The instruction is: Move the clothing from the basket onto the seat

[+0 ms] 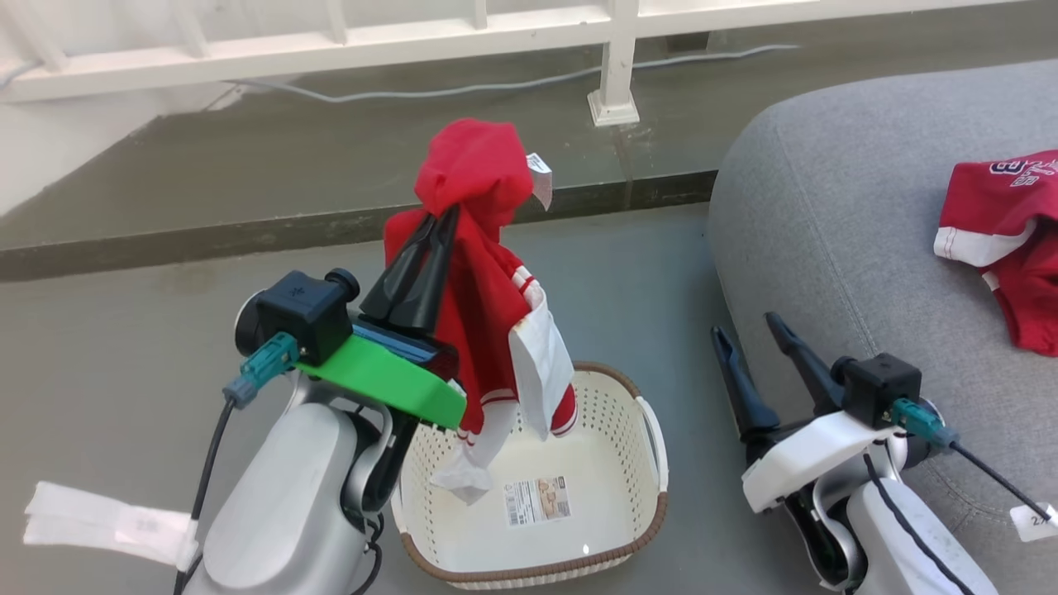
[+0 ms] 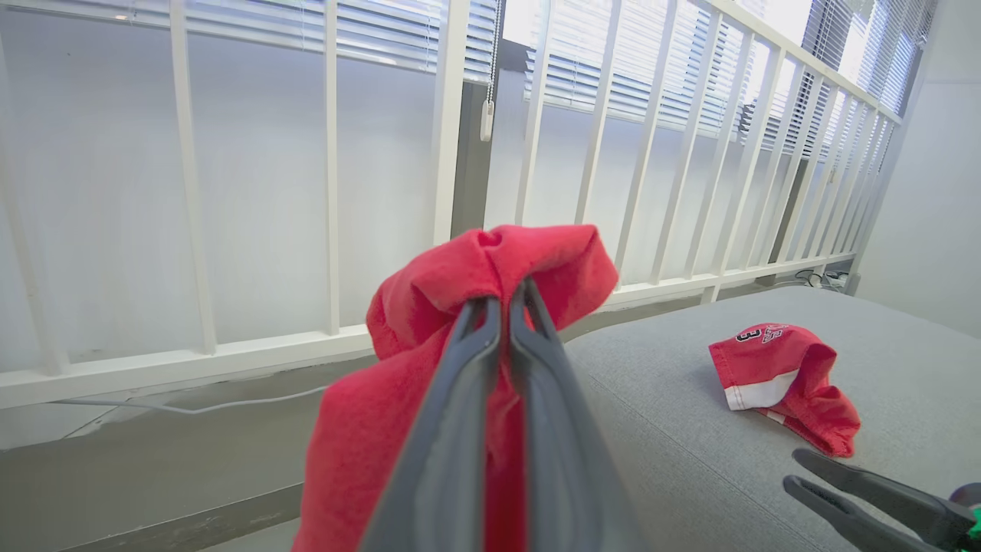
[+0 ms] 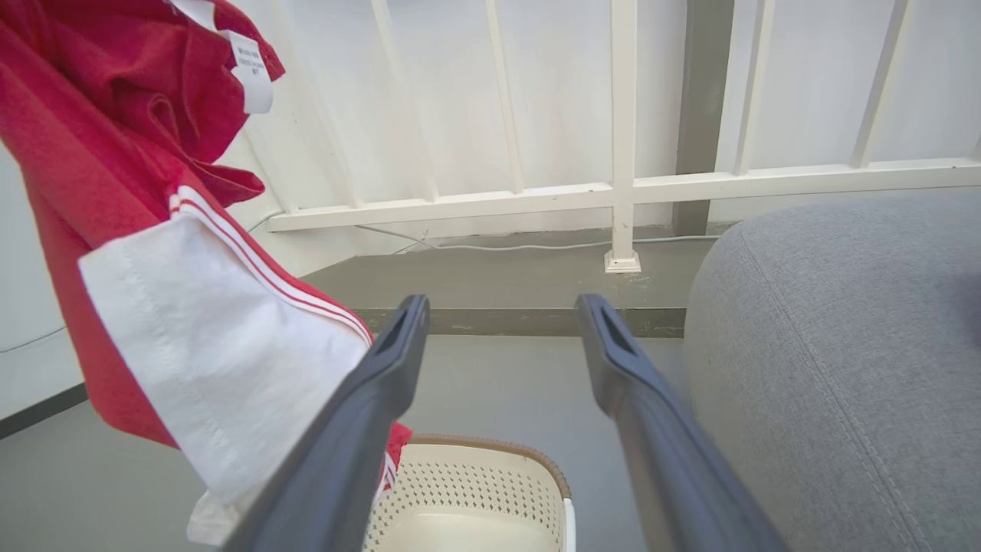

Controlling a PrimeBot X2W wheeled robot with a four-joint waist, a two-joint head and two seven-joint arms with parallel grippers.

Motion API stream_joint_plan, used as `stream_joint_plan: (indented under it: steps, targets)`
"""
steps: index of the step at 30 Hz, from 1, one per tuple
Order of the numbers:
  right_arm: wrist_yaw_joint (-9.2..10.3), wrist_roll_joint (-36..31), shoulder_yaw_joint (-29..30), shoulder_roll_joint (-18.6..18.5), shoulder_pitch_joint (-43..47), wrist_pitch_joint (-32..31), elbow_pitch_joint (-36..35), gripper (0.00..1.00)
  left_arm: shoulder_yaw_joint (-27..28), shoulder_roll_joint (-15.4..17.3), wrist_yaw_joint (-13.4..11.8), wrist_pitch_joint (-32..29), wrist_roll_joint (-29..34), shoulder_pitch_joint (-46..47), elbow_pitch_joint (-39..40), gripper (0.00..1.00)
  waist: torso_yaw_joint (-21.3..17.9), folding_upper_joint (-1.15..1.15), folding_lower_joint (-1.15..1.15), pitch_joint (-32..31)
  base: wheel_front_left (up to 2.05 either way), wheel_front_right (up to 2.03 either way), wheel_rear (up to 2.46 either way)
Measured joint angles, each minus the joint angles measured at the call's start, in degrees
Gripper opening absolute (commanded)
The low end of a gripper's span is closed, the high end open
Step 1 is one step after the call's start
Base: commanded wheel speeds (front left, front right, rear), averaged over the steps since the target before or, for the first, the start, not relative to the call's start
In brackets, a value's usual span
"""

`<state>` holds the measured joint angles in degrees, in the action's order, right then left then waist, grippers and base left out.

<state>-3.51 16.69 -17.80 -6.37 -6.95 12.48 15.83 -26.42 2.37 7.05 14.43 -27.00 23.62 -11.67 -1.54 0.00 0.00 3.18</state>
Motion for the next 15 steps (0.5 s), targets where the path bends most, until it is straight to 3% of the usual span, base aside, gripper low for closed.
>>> stream_joint_plan:
  steps: [15]
  targets:
    - [0.0, 0.4, -1.4, 0.8, 2.9, -1.3, -1.8, 1.0, -3.3, 0.4, 0.0, 0.0, 0.5, -5.5, 10.9, 0.0, -0.5, 0.0, 0.0, -2.9, 0.0, 0.0, 0.0]
